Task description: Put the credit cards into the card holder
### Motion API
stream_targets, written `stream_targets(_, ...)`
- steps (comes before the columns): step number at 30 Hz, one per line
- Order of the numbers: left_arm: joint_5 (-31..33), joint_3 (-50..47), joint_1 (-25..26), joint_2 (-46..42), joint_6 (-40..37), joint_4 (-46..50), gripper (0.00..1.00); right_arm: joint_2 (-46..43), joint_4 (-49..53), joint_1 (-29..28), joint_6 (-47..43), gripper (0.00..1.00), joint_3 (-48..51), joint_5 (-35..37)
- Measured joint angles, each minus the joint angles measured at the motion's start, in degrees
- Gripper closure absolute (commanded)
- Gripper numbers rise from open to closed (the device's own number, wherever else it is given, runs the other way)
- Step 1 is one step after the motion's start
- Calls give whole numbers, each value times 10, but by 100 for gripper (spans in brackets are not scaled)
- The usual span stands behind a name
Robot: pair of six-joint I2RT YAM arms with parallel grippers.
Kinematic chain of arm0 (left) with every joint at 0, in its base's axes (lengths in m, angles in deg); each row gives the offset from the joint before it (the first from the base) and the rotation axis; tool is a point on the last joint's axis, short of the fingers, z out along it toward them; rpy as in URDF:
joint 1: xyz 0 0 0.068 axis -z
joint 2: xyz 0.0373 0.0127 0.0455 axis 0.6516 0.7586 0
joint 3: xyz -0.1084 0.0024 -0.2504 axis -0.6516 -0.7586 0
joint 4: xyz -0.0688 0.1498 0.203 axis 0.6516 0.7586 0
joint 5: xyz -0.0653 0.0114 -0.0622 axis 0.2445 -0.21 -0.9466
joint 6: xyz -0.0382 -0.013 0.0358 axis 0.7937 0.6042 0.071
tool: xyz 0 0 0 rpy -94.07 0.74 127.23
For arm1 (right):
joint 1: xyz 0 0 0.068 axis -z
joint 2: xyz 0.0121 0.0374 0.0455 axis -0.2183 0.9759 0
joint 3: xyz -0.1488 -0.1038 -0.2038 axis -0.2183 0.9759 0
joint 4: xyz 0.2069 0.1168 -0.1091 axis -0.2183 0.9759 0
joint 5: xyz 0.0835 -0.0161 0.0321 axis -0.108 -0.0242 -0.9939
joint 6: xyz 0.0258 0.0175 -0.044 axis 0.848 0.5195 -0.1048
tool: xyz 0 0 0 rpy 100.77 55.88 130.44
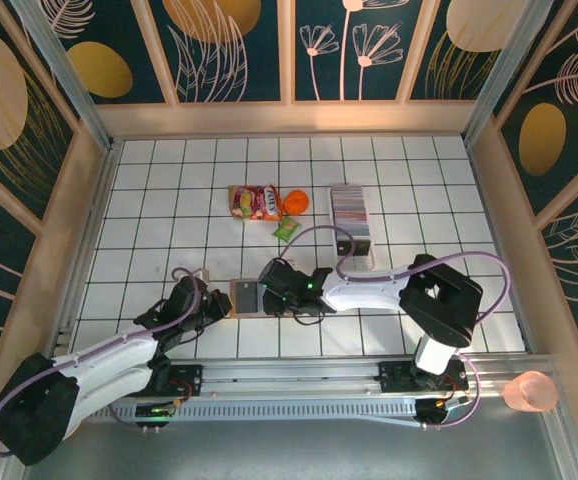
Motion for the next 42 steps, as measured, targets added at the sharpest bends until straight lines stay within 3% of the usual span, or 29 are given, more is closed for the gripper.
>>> stream_targets(17, 0, -10, 0, -7, 3, -12, 100, 36, -57, -2, 14, 58, -25, -19)
stream_targets(42, -1, -20, 0, -21, 13, -19, 100, 49, -260, -3, 47, 58, -25, -90)
